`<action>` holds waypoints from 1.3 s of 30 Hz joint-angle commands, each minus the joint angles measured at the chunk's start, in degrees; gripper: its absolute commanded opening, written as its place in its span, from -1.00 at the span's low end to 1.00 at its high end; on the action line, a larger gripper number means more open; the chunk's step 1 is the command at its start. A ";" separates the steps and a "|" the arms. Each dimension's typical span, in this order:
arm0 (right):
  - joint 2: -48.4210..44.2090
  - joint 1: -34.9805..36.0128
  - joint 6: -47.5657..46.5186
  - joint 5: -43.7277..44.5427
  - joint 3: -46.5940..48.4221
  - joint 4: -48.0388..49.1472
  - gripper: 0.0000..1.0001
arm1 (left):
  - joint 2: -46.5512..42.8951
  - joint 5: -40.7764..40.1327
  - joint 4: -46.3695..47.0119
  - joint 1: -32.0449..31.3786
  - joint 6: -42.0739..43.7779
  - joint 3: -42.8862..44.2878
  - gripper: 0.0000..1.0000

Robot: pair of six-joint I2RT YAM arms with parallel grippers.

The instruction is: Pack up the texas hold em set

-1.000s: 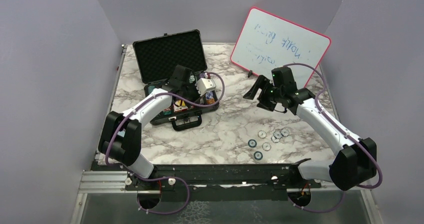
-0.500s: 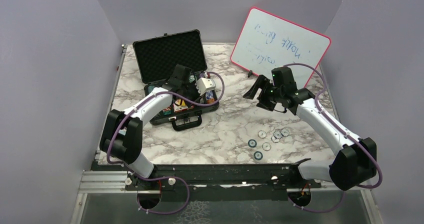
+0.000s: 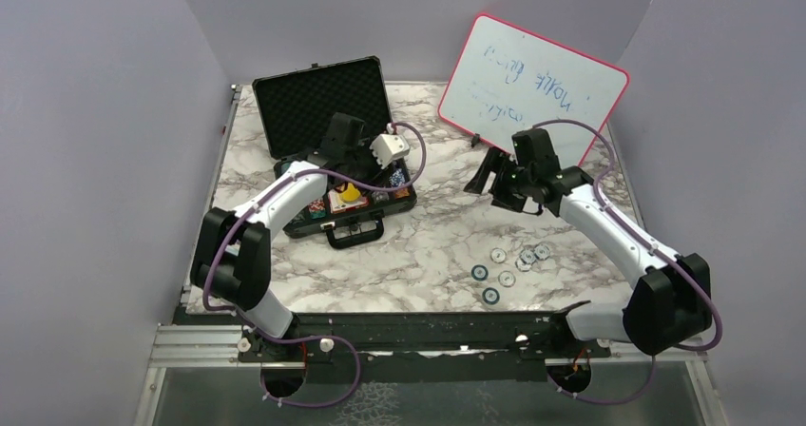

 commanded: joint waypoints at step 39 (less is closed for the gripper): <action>12.40 6.05 -1.11 17.15 -13.58 -5.61 0.15 | -22.73 -5.99 24.81 0.13 -51.77 -15.82 0.98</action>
